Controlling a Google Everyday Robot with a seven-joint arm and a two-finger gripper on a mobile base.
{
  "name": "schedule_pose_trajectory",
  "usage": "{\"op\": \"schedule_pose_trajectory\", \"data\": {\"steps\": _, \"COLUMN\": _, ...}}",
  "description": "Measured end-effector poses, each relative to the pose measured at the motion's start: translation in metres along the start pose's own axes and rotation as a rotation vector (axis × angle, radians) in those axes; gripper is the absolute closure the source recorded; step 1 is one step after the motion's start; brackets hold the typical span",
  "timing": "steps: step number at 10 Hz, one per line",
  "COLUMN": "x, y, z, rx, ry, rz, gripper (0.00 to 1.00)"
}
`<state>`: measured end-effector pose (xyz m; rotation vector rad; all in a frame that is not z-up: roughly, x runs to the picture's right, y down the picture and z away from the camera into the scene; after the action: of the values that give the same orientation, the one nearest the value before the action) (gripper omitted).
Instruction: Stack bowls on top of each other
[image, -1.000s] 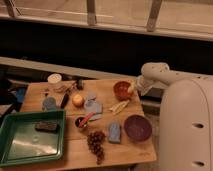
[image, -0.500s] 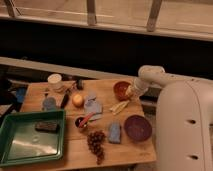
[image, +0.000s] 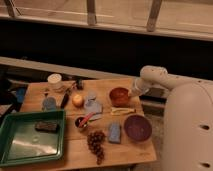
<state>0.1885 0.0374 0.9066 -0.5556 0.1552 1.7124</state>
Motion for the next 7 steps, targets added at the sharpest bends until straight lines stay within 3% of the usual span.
{"op": "schedule_pose_trajectory", "data": {"steps": 3, "x": -0.001, "y": 0.009, "z": -0.026, "rx": -0.009, "ry": -0.030, "rz": -0.027, "gripper": 1.00}}
{"op": "schedule_pose_trajectory", "data": {"steps": 5, "x": -0.003, "y": 0.014, "z": -0.058, "rx": -0.014, "ry": -0.056, "rz": -0.057, "gripper": 1.00}}
{"op": "schedule_pose_trajectory", "data": {"steps": 7, "x": 0.007, "y": 0.012, "z": -0.103, "rx": -0.036, "ry": -0.066, "rz": -0.121, "gripper": 1.00}}
